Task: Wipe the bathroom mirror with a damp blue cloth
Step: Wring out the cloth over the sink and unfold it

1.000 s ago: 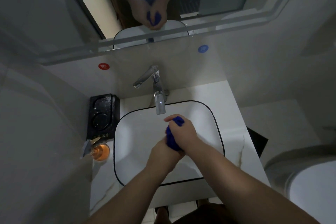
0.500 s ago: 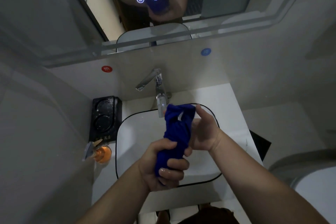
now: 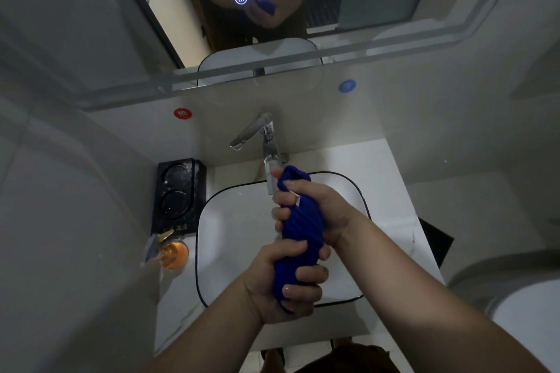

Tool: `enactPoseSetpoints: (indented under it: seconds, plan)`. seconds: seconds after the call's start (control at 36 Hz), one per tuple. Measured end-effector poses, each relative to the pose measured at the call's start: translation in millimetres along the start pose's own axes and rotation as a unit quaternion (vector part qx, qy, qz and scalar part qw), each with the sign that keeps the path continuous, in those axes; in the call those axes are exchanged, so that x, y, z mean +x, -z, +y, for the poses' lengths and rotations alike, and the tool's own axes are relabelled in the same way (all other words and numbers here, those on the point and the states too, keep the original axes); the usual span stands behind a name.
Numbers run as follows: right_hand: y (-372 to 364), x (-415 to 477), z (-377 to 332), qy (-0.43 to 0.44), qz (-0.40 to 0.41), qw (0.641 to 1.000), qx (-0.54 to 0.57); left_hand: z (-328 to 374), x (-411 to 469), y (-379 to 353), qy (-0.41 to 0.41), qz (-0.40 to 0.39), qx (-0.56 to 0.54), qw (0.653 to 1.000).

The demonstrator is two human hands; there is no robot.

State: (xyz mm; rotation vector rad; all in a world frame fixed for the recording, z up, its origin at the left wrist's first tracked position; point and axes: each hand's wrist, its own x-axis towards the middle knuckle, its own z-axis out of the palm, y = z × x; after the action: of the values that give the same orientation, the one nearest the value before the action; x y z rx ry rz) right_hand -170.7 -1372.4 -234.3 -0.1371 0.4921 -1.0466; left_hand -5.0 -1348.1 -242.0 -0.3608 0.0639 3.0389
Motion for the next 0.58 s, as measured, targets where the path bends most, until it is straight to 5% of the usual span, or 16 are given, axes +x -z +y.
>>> enactPoseSetpoints:
  seconds: [0.11, 0.22, 0.33, 0.58]
  plan:
    - [-4.4, -8.3, -8.2, -0.034, -0.021, 0.997, -0.07, 0.0, -3.5, -3.0, 0.002, 0.081, 0.081, 0.993]
    - [-20.9, -26.1, -24.8, -0.037, -0.069, 0.992, -0.103, -1.3, 3.6, -16.5, 0.009, 0.066, 0.177, 0.982]
    - [-38.2, -34.2, -37.3, -0.027, 0.056, 0.985, -0.159, 6.1, 9.1, -24.1, 0.024, 0.067, 0.173, 0.982]
    - [-30.2, -18.9, -16.1, -0.041, 0.21, 0.943, -0.255, 7.5, 8.2, -22.6, 0.015, 0.298, 0.305, 0.905]
